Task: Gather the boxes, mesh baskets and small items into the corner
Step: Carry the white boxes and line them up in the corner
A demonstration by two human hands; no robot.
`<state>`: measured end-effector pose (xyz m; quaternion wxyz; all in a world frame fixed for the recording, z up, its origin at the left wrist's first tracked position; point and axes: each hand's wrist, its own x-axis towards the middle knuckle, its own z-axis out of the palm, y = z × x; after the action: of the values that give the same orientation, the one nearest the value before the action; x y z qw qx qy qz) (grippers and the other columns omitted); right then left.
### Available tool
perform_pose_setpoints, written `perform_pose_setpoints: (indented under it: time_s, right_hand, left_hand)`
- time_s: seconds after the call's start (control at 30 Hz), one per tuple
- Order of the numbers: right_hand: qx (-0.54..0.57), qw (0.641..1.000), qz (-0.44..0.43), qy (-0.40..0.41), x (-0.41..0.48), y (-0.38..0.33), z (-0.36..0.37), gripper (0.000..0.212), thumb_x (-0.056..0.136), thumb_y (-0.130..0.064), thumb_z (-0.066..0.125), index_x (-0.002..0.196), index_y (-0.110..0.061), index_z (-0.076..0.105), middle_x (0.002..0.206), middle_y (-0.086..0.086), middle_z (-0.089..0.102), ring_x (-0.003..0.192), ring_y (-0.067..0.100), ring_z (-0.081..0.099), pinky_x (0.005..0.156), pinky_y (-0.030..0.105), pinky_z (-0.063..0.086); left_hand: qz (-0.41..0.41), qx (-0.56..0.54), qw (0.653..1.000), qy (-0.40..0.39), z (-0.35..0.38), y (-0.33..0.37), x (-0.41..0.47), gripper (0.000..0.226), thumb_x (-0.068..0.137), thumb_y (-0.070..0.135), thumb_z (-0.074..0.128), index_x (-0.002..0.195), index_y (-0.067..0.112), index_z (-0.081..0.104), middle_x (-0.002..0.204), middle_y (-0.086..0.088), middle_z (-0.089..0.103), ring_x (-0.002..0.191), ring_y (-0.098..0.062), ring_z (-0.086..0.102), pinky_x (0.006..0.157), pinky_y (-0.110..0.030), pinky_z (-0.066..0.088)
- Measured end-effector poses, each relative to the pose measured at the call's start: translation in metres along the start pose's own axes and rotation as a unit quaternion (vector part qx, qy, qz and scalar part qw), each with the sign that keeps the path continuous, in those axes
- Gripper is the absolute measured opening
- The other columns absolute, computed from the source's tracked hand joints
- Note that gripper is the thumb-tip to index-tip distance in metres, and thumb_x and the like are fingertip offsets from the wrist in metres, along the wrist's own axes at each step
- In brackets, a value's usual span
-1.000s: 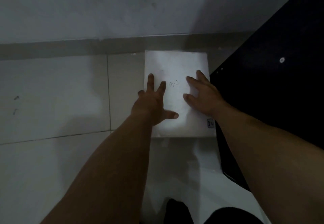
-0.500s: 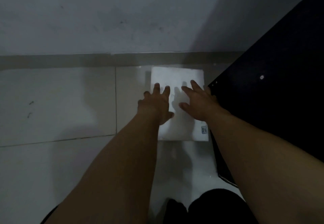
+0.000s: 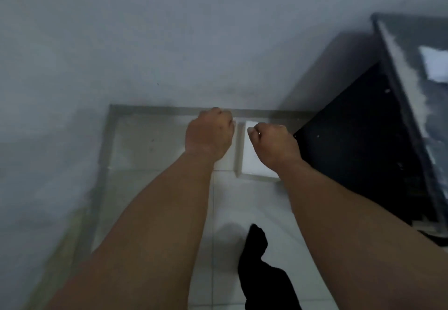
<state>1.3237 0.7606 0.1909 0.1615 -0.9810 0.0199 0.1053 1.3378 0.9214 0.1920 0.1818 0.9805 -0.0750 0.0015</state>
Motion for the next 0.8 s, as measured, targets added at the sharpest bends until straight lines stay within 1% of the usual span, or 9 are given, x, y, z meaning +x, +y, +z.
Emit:
perform_pose_setpoints:
  time_s: [0.07,0.13,0.27,0.37,0.5,0.57,0.63,0.73,0.8]
  right_hand:
    - [0.023,0.999,0.007,0.036,-0.037,-0.034,-0.043,0.037,0.101,-0.043,0.036,0.076,-0.019,0.047,0.091,0.011,0.064,0.087,0.034,0.058,0.066,0.033,0.036]
    - [0.029,0.996,0.003,0.082,-0.072,-0.066,-0.079,0.035,0.102,-0.043,0.035,0.077,-0.02,0.043,0.09,0.011,0.063,0.083,0.034,0.058,0.065,0.034,0.037]
    - [-0.005,0.987,0.001,0.159,-0.14,-0.113,-0.133,0.037,0.103,-0.043,0.031,0.087,-0.017,0.052,0.089,0.009,0.064,0.075,0.028,0.052,0.063,0.033,0.033]
    - [-0.037,0.98,0.019,0.193,-0.182,-0.128,-0.162,0.041,0.103,-0.045,0.029,0.094,-0.016,0.056,0.093,0.009,0.066,0.08,0.03,0.058,0.062,0.033,0.034]
    - [-0.053,0.969,0.057,0.234,-0.242,-0.117,-0.188,0.039,0.103,-0.046,0.032,0.092,-0.017,0.057,0.096,0.007,0.064,0.086,0.03,0.06,0.063,0.033,0.036]
    - [-0.065,0.961,0.074,0.258,-0.275,-0.102,-0.194,0.039,0.102,-0.044,0.035,0.095,-0.016,0.06,0.099,0.008,0.062,0.092,0.031,0.059,0.065,0.033,0.036]
    - [-0.079,0.952,0.1,0.279,-0.312,-0.082,-0.2,0.037,0.101,-0.044,0.038,0.097,-0.016,0.062,0.101,0.008,0.062,0.095,0.032,0.058,0.067,0.036,0.04]
    - [-0.084,0.935,0.163,0.302,-0.377,-0.048,-0.209,0.035,0.099,-0.044,0.042,0.096,-0.017,0.064,0.102,0.008,0.065,0.097,0.033,0.06,0.072,0.037,0.046]
    - [-0.083,0.918,0.21,0.325,-0.43,-0.022,-0.214,0.035,0.098,-0.043,0.043,0.095,-0.017,0.065,0.102,0.009,0.066,0.096,0.033,0.062,0.072,0.038,0.047]
  left_hand:
    - [0.041,-0.006,0.999,0.033,-0.058,0.007,-0.02,0.027,0.097,0.033,0.047,0.095,0.013,0.065,0.094,-0.009,0.062,0.088,-0.034,0.059,0.067,-0.039,0.045]
    - [0.08,-0.003,0.995,0.063,-0.11,0.014,-0.04,0.028,0.098,0.035,0.046,0.094,0.014,0.064,0.092,-0.007,0.062,0.086,-0.031,0.058,0.064,-0.036,0.041]
    - [0.143,0.003,0.983,0.117,-0.186,0.029,-0.082,0.03,0.099,0.038,0.045,0.091,0.015,0.064,0.088,-0.006,0.064,0.082,-0.029,0.058,0.061,-0.032,0.033]
    - [0.197,-0.017,0.968,0.155,-0.221,0.049,-0.105,0.029,0.097,0.036,0.049,0.084,0.015,0.064,0.08,-0.006,0.064,0.075,-0.03,0.059,0.057,-0.033,0.036]
    - [0.268,-0.037,0.948,0.17,-0.242,0.092,-0.132,0.028,0.095,0.036,0.051,0.081,0.015,0.064,0.079,-0.005,0.063,0.074,-0.029,0.057,0.057,-0.033,0.035]
    - [0.309,-0.044,0.934,0.175,-0.241,0.116,-0.147,0.03,0.094,0.039,0.05,0.079,0.016,0.063,0.08,-0.006,0.062,0.076,-0.03,0.056,0.057,-0.035,0.04]
    - [0.348,-0.056,0.919,0.176,-0.237,0.146,-0.166,0.032,0.092,0.041,0.048,0.078,0.016,0.063,0.08,-0.008,0.06,0.077,-0.031,0.055,0.059,-0.036,0.041]
    - [0.392,-0.095,0.903,0.149,-0.228,0.203,-0.204,0.031,0.092,0.042,0.051,0.079,0.016,0.062,0.085,-0.01,0.06,0.082,-0.034,0.054,0.064,-0.038,0.043]
    - [0.436,-0.137,0.881,0.119,-0.217,0.247,-0.238,0.035,0.092,0.044,0.047,0.078,0.015,0.061,0.084,-0.011,0.06,0.083,-0.035,0.054,0.066,-0.041,0.045]
